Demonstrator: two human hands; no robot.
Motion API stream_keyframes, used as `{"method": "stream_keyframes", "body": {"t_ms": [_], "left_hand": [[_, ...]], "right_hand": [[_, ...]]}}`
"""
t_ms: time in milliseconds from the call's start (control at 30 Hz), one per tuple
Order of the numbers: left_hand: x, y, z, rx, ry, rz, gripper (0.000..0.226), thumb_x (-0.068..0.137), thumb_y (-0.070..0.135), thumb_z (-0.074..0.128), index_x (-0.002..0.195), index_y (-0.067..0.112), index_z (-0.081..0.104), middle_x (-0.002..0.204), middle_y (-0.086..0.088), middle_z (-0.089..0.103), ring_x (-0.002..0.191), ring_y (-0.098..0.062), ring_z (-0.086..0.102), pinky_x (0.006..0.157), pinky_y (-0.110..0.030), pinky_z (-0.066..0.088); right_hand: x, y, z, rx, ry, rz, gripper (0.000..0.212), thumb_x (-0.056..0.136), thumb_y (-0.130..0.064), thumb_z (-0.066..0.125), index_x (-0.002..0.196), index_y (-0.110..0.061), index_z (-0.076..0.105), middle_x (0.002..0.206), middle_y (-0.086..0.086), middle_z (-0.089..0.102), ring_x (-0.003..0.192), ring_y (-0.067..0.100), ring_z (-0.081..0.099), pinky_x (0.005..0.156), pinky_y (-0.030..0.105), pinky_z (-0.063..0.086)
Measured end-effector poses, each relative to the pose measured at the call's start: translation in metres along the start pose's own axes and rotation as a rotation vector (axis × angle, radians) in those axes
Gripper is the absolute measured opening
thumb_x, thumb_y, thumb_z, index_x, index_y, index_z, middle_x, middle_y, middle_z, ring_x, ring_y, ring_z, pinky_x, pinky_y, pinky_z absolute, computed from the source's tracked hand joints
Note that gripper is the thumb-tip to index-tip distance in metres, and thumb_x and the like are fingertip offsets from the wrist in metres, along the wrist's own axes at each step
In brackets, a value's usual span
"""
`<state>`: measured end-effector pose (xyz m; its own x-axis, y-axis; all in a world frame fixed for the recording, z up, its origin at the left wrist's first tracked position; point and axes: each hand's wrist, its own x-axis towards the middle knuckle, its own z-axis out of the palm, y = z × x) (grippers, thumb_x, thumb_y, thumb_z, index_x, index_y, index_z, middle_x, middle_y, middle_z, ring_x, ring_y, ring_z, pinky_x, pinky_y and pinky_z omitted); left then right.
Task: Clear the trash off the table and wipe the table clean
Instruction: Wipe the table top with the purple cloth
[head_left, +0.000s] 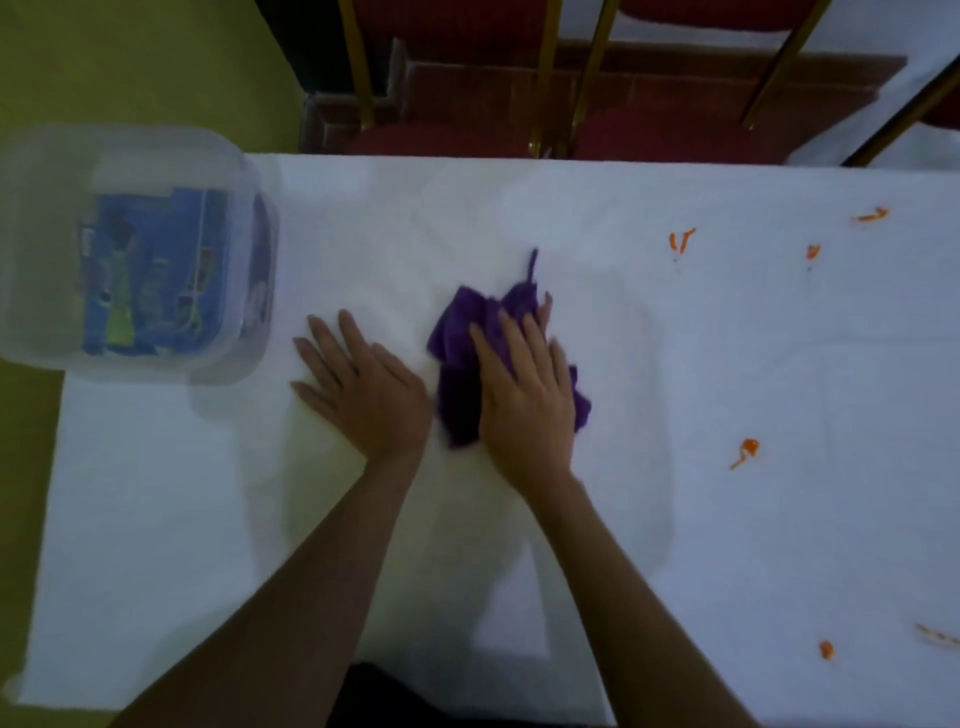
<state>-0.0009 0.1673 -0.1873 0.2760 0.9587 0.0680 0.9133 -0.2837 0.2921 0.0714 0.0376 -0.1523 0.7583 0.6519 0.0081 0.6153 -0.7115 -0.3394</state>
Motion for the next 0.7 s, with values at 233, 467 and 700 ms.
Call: {"method": "stream_keyframes", "body": {"t_ms": [233, 467, 700], "left_hand": [[-0.069, 0.081, 0.002, -0.071, -0.209, 0.385, 0.057, 0.103, 0.028, 0.03, 0.157, 0.009, 0.025, 0.167, -0.009, 0.016, 0.155, -0.025, 0.009, 0.122, -0.059, 0.008], [-0.075, 0.09, 0.012, 0.021, -0.129, 0.333, 0.059, 0.1, 0.031, 0.036, 0.154, 0.008, 0.031, 0.165, -0.009, 0.022, 0.155, -0.024, 0.013, 0.121, -0.059, 0.011], [-0.076, 0.087, 0.011, 0.082, -0.134, 0.351, 0.062, 0.1, 0.033, 0.033, 0.156, 0.009, 0.024, 0.166, -0.01, 0.018, 0.155, -0.024, 0.009, 0.121, -0.059, 0.009]], "right_hand": [[-0.048, 0.1, -0.026, -0.012, 0.255, 0.334, 0.049, 0.093, -0.009, 0.056, 0.142, -0.015, 0.056, 0.15, 0.013, 0.049, 0.142, 0.034, 0.041, 0.114, 0.054, 0.033], [0.112, 0.149, -0.049, 0.033, 0.292, 0.775, 0.054, 0.1, -0.024, 0.04, 0.154, -0.022, 0.036, 0.162, 0.006, 0.032, 0.151, 0.032, 0.022, 0.123, 0.048, 0.016], [0.06, 0.092, -0.034, 0.137, 0.168, 0.296, 0.043, 0.101, -0.024, 0.047, 0.144, -0.026, 0.049, 0.154, 0.001, 0.044, 0.147, 0.025, 0.033, 0.121, 0.046, 0.027]]}}
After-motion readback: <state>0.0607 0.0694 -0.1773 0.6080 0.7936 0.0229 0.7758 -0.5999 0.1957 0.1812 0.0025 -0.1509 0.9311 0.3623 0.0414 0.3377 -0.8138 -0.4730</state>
